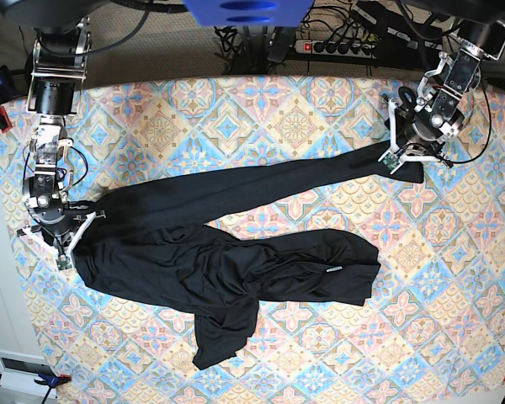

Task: Layout the t-shirt on the table in an organized manner, then fold the t-shirt properly
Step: 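Hold the shirt taut with both grippers and lay it flat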

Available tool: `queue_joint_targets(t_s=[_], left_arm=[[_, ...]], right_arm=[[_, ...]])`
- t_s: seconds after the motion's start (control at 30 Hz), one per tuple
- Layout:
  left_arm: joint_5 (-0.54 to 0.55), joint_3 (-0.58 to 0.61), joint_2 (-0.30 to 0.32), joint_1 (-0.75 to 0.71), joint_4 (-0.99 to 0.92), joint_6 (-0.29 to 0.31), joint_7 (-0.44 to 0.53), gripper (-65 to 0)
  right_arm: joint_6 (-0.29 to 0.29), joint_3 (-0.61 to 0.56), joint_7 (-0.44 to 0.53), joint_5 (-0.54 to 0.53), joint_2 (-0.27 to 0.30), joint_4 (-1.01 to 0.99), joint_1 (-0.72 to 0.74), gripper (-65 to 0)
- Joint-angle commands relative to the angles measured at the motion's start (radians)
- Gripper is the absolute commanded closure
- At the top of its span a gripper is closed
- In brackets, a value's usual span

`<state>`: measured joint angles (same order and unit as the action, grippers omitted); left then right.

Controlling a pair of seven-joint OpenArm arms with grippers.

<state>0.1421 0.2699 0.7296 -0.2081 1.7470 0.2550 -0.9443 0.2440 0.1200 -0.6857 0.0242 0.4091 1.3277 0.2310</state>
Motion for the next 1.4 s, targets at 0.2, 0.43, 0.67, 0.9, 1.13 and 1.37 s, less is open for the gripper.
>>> queue_joint_targets(t_s=[0.2,0.43,0.67,0.9,1.13,1.37], left_arm=[[0.001,-0.007,0.006,-0.001,0.058,-0.012,0.072,0.0],[0.038,-0.005,0.012,-0.070,0.264,-0.003,0.064,0.0],[0.460,-0.133,0.041,-0.123,0.301,0.060,0.063,0.0],[1.020,-0.433,0.060,-0.143,0.294,0.197,-0.072,0.0],[1.260,-0.752,0.057,-0.110,0.020,0.218,-0.167,0.0],[1.066,-0.777,0.055,0.039,-0.396,0.217,-0.200,-0.2]], right_arm=[[-0.005,0.007,0.017,0.006,0.020,0.019,0.024,-0.1],[-0.005,0.007,0.017,0.006,0.020,0.019,0.024,-0.1],[-0.005,0.011,0.019,0.006,0.020,0.013,0.026,-0.1],[-0.005,0.011,0.021,0.006,0.020,0.009,0.029,-0.1],[-0.005,0.008,0.016,0.006,0.020,0.009,0.029,-0.1],[-0.005,0.008,0.017,0.006,0.020,0.009,0.029,-0.1]])
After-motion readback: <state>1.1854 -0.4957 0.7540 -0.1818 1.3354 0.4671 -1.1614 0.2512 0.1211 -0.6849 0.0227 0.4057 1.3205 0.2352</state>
